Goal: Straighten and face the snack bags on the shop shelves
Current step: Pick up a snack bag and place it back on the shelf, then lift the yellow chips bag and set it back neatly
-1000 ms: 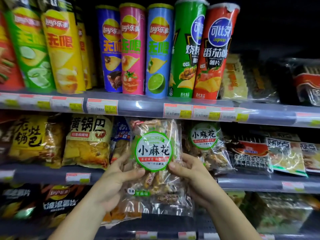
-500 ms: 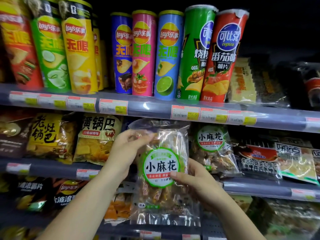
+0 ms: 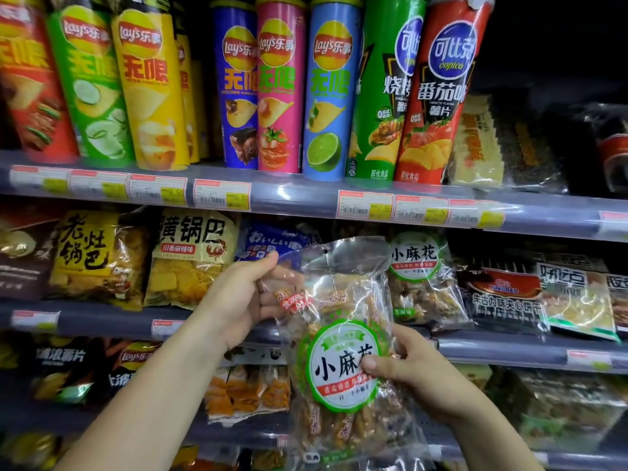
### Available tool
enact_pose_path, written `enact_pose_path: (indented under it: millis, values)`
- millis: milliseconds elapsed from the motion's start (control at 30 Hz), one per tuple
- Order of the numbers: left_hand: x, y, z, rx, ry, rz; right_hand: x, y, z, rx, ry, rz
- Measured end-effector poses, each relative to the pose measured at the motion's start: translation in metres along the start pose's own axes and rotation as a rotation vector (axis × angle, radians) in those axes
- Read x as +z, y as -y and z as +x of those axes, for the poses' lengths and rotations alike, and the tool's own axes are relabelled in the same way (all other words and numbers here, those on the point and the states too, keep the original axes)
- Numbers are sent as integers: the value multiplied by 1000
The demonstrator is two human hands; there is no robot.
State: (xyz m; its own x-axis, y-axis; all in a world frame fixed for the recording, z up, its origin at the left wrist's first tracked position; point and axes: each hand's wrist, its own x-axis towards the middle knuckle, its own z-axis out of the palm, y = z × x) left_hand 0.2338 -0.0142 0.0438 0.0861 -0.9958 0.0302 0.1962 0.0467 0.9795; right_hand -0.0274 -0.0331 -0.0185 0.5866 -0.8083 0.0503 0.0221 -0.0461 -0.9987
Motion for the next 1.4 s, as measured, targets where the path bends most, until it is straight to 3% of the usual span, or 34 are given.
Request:
enact_pose_path:
  millis: [133,233,400,467,567,700,833,933,1133,1333,1400]
  values:
    - [-1,3,0,-29,26,-49,1,-3,-4,21,-9,77]
    - [-9,14,2,-95,-43,-110,1,-4,-3,-8,-125,102]
    - [5,35,-19,-125,97,382,6,21,28,28,-337,-23]
    - [9,35,-15,-37,36,515,12,35,43,-8,-390,-88]
    - [11,28,3,85,-125,463,16,46,54,-38,-463,-157]
    - [16,25,35,180,-188,480,17,50,63,-64,-521,-375]
    - [17,32,62,300,-281,731,23,51,76,-21,-517,-517]
    - [21,45,65,371,-304,957,27,45,76,56,-478,-646]
    - [19,54,66,393,-330,1035,28,37,73,68,-442,-653]
    - [2,40,43,391,-232,1012,36,39,75,-108,-651,-654]
    - [-18,33,20,453,-268,973,50,44,77,-183,-685,-673]
